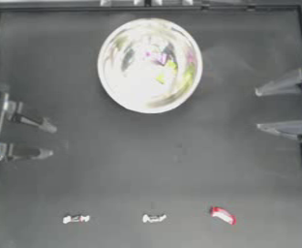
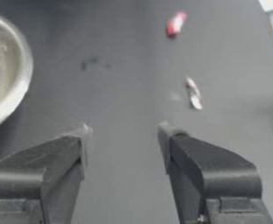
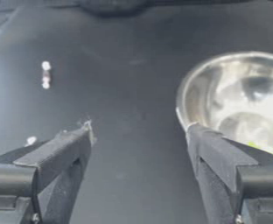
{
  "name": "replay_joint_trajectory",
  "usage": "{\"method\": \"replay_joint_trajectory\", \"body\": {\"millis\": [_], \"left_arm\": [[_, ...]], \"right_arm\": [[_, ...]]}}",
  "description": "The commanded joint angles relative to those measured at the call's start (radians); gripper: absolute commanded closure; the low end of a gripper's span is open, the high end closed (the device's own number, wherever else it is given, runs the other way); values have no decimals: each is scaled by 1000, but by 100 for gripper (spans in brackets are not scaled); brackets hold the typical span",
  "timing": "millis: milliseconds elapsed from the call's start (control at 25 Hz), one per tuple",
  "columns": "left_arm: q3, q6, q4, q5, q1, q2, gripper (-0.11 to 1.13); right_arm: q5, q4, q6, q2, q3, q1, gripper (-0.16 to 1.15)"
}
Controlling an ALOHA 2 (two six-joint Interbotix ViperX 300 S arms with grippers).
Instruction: Put candies in bowl
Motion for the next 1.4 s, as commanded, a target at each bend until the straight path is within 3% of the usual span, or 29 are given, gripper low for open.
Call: {"method": "replay_joint_trajectory", "body": {"millis": [40,120,240,520,680,840,1400], "left_arm": [[-63,-54,48,52,-49,80,17],[-83,-129,110,58,-94,103,17],[-106,-308,270,78,-158,132,17],[-143,-914,764,161,-396,233,14],[-149,-1158,931,160,-509,270,7],[-149,-1267,956,161,-560,313,-1],[-167,-1318,884,66,-612,502,-1]], "right_arm": [[-15,26,3,-15,6,0,3],[-17,29,3,-28,12,2,3],[-17,40,3,-41,15,2,3],[-17,40,3,-46,21,2,3],[-17,40,3,-46,21,0,3],[-17,40,5,-48,25,0,3],[-38,66,5,-66,52,0,3]]}}
